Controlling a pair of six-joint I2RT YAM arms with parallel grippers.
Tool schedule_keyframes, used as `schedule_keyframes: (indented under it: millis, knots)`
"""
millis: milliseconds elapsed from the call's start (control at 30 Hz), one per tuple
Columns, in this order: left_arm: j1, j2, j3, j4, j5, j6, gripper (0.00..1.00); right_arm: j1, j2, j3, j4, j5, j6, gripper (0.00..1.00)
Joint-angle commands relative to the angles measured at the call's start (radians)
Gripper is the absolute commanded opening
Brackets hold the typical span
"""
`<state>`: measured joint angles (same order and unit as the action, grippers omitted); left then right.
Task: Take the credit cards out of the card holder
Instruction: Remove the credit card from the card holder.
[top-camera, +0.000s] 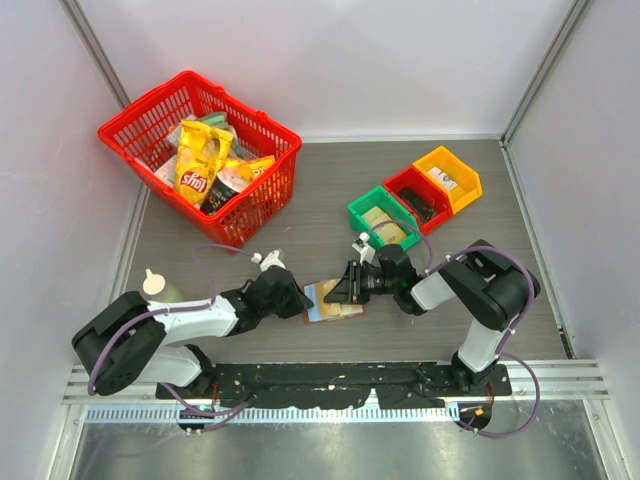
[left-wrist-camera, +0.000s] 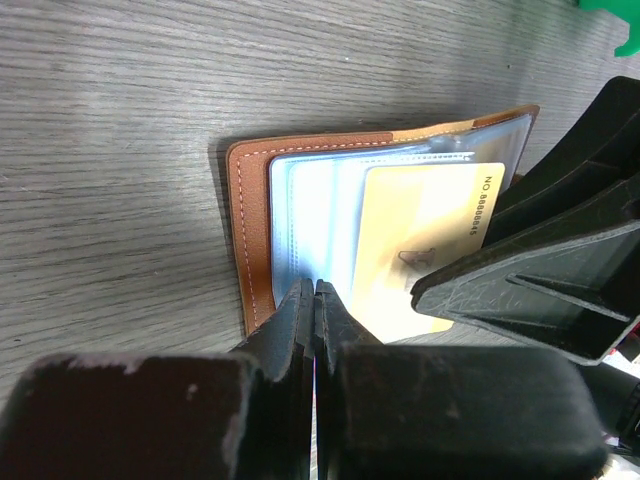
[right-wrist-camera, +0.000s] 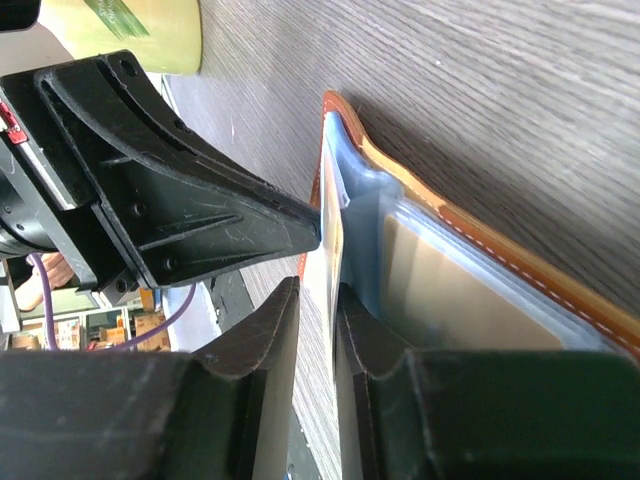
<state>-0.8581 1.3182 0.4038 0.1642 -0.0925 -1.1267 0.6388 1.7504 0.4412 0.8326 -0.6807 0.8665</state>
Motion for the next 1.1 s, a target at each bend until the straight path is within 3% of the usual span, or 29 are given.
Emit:
schedule_keyframes:
  millis: [0,500,633,833,967,1067]
  knots:
    - [-0.002,0.036,-0.014,-0.117,-0.016,0.022,0.0,-0.028,-0.042,-0.021,0.036,-0.046,-0.032,0.25]
    - [-0.004,-0.008,-0.008,-0.117,-0.019,0.044,0.0,-0.11,-0.045,-0.07,-0.01,-0.095,-0.092,0.18]
    - [-0.002,-0.036,0.004,-0.088,0.011,0.067,0.0,-0.114,-0.026,-0.064,-0.015,-0.109,-0.103,0.06]
    - [-0.004,-0.099,0.069,0.0,0.089,0.131,0.13,-0.113,-0.025,-0.058,-0.007,-0.12,-0.093,0.01]
    - [-0.002,-0.041,0.124,0.015,0.134,0.177,0.14,-0.111,-0.026,-0.052,-0.016,-0.118,-0.095,0.01]
    - [-0.002,0.033,0.148,0.017,0.139,0.185,0.07,-0.111,-0.029,-0.048,-0.027,-0.117,-0.098,0.01]
